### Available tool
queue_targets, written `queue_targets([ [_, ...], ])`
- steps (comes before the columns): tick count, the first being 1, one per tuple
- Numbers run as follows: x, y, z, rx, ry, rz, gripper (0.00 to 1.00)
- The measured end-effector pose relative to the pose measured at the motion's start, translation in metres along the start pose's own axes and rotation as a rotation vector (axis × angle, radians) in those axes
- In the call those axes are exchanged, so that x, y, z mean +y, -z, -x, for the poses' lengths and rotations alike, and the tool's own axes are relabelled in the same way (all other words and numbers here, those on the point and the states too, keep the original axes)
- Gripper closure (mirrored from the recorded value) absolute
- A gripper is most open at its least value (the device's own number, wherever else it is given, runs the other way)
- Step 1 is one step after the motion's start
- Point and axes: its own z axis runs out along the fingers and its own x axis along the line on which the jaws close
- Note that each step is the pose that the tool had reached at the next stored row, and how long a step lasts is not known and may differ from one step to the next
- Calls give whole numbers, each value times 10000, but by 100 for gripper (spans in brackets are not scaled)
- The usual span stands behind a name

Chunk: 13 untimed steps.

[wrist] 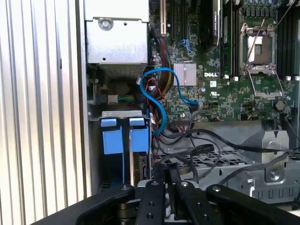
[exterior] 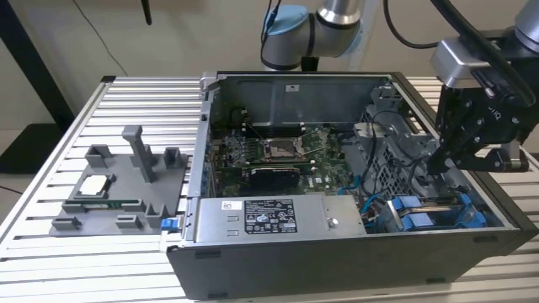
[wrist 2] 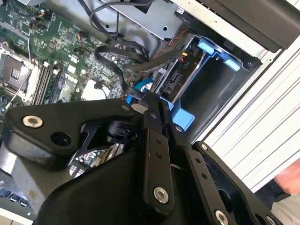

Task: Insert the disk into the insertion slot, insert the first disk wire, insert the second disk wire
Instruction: 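Insert the second disk wire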

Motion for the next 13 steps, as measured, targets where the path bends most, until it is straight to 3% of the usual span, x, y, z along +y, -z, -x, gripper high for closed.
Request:
queue_targets([
  [7,-33,-45,-147,-14,-30,208,84],
  [13,-64,-110,-226,-118,-30,230,84],
])
